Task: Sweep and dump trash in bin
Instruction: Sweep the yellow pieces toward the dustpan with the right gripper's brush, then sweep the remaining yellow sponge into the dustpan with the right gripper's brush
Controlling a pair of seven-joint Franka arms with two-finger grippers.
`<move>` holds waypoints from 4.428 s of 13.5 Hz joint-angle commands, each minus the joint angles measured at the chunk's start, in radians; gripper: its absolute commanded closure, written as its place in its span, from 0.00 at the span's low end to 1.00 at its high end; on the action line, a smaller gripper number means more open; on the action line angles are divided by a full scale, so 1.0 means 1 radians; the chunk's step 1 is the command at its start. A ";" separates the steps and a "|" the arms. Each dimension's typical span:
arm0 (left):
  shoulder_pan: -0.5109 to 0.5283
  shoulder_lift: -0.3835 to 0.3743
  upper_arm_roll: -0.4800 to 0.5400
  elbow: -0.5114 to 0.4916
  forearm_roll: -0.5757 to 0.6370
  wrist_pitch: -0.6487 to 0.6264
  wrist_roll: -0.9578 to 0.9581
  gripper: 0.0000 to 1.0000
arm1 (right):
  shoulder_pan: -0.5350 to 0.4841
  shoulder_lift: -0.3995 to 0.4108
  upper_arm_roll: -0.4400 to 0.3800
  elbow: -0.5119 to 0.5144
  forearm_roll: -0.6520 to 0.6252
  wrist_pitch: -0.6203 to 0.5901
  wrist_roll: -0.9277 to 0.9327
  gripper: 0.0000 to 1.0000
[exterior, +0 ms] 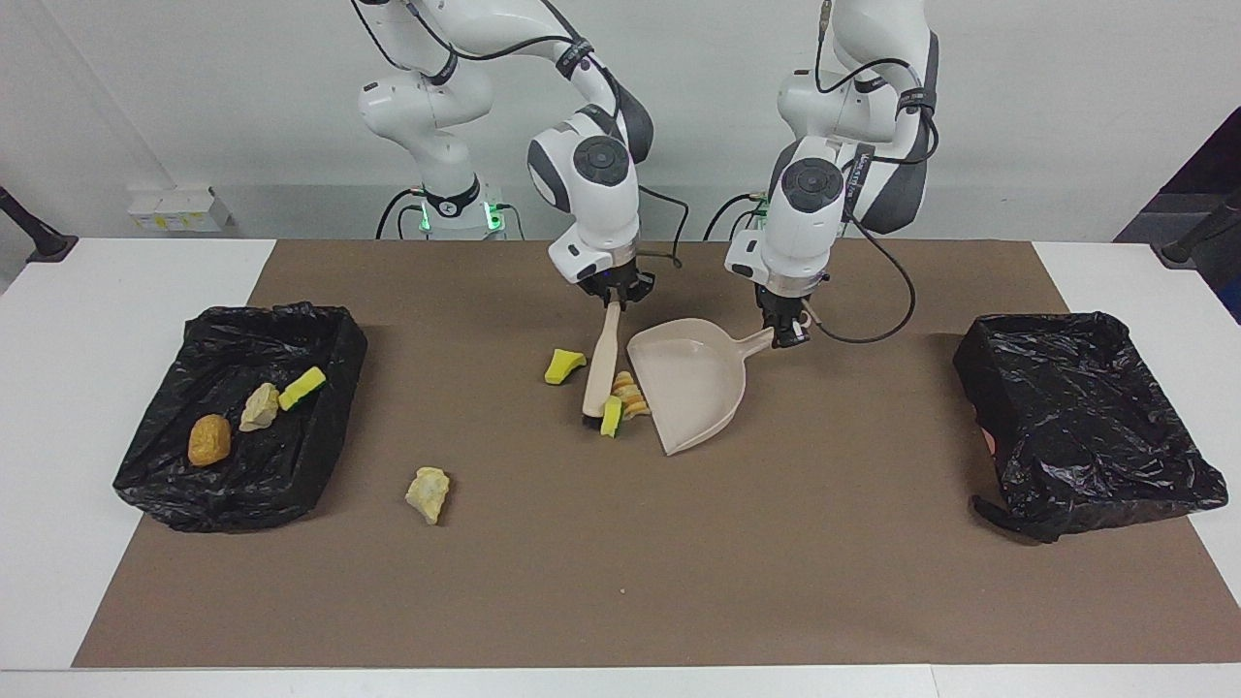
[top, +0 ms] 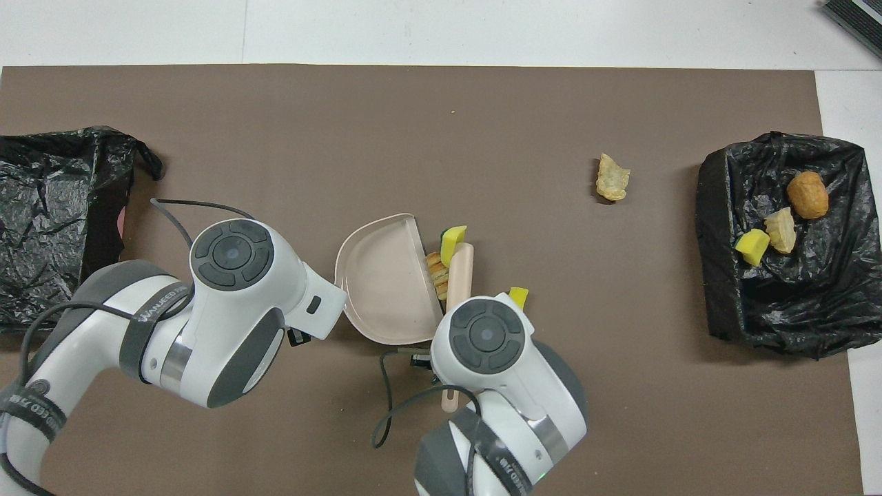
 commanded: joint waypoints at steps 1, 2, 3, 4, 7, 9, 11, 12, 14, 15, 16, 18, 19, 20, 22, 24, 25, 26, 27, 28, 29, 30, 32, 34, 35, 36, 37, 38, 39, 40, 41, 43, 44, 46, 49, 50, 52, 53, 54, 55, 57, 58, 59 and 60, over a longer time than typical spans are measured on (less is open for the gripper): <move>-0.016 -0.031 0.011 -0.037 0.001 0.033 -0.045 1.00 | 0.027 -0.040 0.027 -0.020 0.048 -0.012 -0.107 1.00; -0.016 -0.031 0.011 -0.037 0.001 0.033 -0.054 1.00 | 0.036 -0.044 0.032 -0.019 0.082 -0.009 -0.113 1.00; -0.017 -0.031 0.011 -0.035 0.001 0.033 -0.056 1.00 | 0.055 -0.049 0.044 -0.014 0.099 -0.010 -0.111 1.00; -0.017 -0.031 0.011 -0.035 0.001 0.033 -0.056 1.00 | 0.056 -0.073 0.044 -0.011 0.101 -0.014 -0.114 1.00; -0.017 -0.031 0.011 -0.034 0.003 0.033 -0.080 1.00 | 0.035 -0.138 0.038 -0.011 0.101 -0.061 -0.214 1.00; -0.019 -0.029 0.009 -0.034 0.001 0.034 -0.094 1.00 | 0.000 -0.178 0.035 -0.013 0.093 -0.124 -0.245 1.00; -0.017 -0.031 0.009 -0.034 0.001 0.033 -0.094 1.00 | -0.041 -0.218 0.032 -0.022 0.081 -0.184 -0.286 1.00; -0.017 -0.031 0.009 -0.035 0.000 0.033 -0.096 1.00 | -0.055 -0.251 0.032 -0.039 0.066 -0.188 -0.289 1.00; -0.016 -0.031 0.011 -0.035 -0.008 0.036 -0.091 1.00 | -0.095 -0.310 0.032 -0.109 0.037 -0.185 -0.292 1.00; -0.013 -0.029 0.011 -0.037 -0.011 0.036 -0.091 1.00 | -0.123 -0.333 0.032 -0.146 0.029 -0.184 -0.295 1.00; -0.011 -0.029 0.011 -0.037 -0.012 0.037 -0.090 1.00 | -0.150 -0.353 0.032 -0.181 0.018 -0.179 -0.306 1.00; -0.008 -0.029 0.011 -0.038 -0.012 0.049 -0.085 1.00 | -0.228 -0.368 0.032 -0.223 -0.041 -0.185 -0.346 1.00; -0.008 -0.031 0.011 -0.043 -0.012 0.057 -0.076 1.00 | -0.267 -0.368 0.032 -0.232 -0.058 -0.190 -0.372 1.00; -0.006 -0.032 0.011 -0.054 -0.012 0.074 -0.068 1.00 | -0.299 -0.368 0.032 -0.244 -0.060 -0.190 -0.406 1.00; -0.017 -0.027 0.011 -0.074 -0.012 0.106 -0.050 1.00 | -0.353 -0.370 0.034 -0.267 -0.059 -0.198 -0.467 1.00; -0.028 -0.031 0.011 -0.086 -0.012 0.128 -0.051 1.00 | -0.355 -0.368 0.037 -0.316 -0.050 -0.176 -0.455 1.00; -0.040 -0.031 0.012 -0.086 -0.011 0.132 -0.056 1.00 | -0.341 -0.367 0.038 -0.330 -0.040 -0.163 -0.428 1.00; -0.042 -0.032 0.012 -0.091 -0.012 0.132 -0.058 1.00 | -0.329 -0.359 0.040 -0.350 -0.027 -0.143 -0.362 1.00; -0.042 -0.035 0.012 -0.095 -0.012 0.138 -0.059 1.00 | -0.306 -0.356 0.040 -0.359 -0.022 -0.138 -0.342 1.00; -0.042 -0.035 0.012 -0.095 -0.012 0.143 -0.059 1.00 | -0.295 -0.347 0.040 -0.359 -0.008 -0.133 -0.334 1.00; -0.040 -0.035 0.012 -0.095 -0.011 0.143 -0.058 1.00 | -0.280 -0.322 0.040 -0.358 0.027 -0.124 -0.322 1.00; -0.040 -0.035 0.014 -0.097 -0.011 0.143 -0.058 1.00 | -0.260 -0.296 0.041 -0.356 0.064 -0.080 -0.303 1.00; -0.040 -0.035 0.014 -0.097 -0.011 0.146 -0.056 1.00 | -0.206 -0.214 0.041 -0.324 0.146 -0.002 -0.250 1.00; -0.040 -0.035 0.014 -0.100 -0.011 0.155 -0.056 1.00 | -0.191 -0.096 0.041 -0.223 0.181 0.006 -0.150 1.00; -0.040 -0.041 0.015 -0.110 -0.011 0.160 -0.056 1.00 | -0.171 -0.057 0.043 -0.177 0.184 0.014 -0.113 1.00; -0.040 -0.046 0.015 -0.123 -0.011 0.169 -0.056 1.00 | -0.137 -0.022 0.041 -0.127 0.185 0.014 -0.089 1.00; -0.040 -0.052 0.014 -0.132 -0.011 0.171 -0.056 1.00 | -0.126 0.012 0.041 -0.085 0.185 0.016 -0.063 1.00; -0.040 -0.055 0.014 -0.134 -0.011 0.174 -0.058 1.00 | -0.123 0.032 0.043 -0.054 0.185 0.014 -0.047 1.00; -0.037 -0.054 0.014 -0.135 -0.011 0.175 -0.058 1.00 | -0.105 0.044 0.043 -0.030 0.190 0.014 -0.044 1.00; -0.037 -0.054 0.014 -0.134 -0.011 0.175 -0.058 1.00 | -0.079 0.046 0.043 -0.014 0.208 0.016 -0.045 1.00; -0.036 -0.054 0.014 -0.135 -0.011 0.175 -0.059 1.00 | -0.063 0.046 0.043 -0.007 0.216 0.017 -0.051 1.00; -0.034 -0.054 0.014 -0.135 -0.011 0.178 -0.062 1.00 | -0.017 0.037 0.043 -0.007 0.216 0.031 -0.071 1.00; -0.033 -0.054 0.015 -0.135 -0.011 0.178 -0.062 1.00 | -0.008 0.034 0.044 -0.008 0.216 0.031 -0.085 1.00; -0.031 -0.054 0.014 -0.134 -0.011 0.183 -0.065 1.00 | 0.006 0.026 0.044 -0.016 0.214 0.029 -0.180 1.00; -0.028 -0.052 0.014 -0.134 -0.011 0.186 -0.077 1.00 | -0.020 -0.007 0.037 -0.020 0.201 0.003 -0.226 1.00; -0.026 -0.052 0.015 -0.134 -0.011 0.188 -0.116 1.00 | -0.040 -0.024 0.037 -0.022 0.201 -0.016 -0.258 1.00; -0.028 -0.052 0.015 -0.134 -0.011 0.201 -0.168 1.00 | -0.074 -0.044 0.035 -0.022 0.198 -0.047 -0.295 1.00; -0.028 -0.049 0.014 -0.134 -0.011 0.218 -0.168 1.00 | -0.088 -0.060 0.034 -0.022 0.193 -0.050 -0.312 1.00; -0.031 -0.046 0.014 -0.135 -0.011 0.233 -0.168 1.00 | -0.094 -0.072 0.034 -0.022 0.173 -0.053 -0.326 1.00; -0.037 -0.032 0.014 -0.135 -0.011 0.252 -0.170 1.00 | -0.095 -0.075 0.034 -0.022 0.138 -0.070 -0.340 1.00; -0.039 -0.026 0.014 -0.137 -0.011 0.261 -0.174 1.00 | -0.106 -0.081 0.034 -0.023 0.049 -0.112 -0.349 1.00; -0.039 -0.026 0.014 -0.137 -0.011 0.263 -0.195 1.00 | -0.117 -0.080 0.034 -0.023 0.030 -0.101 -0.355 1.00; -0.039 -0.024 0.012 -0.137 -0.011 0.263 -0.206 1.00 | -0.141 -0.069 0.034 -0.022 0.030 -0.089 -0.390 1.00; -0.037 -0.024 0.012 -0.137 -0.012 0.263 -0.208 1.00 | -0.170 -0.066 0.037 -0.025 0.030 -0.080 -0.441 1.00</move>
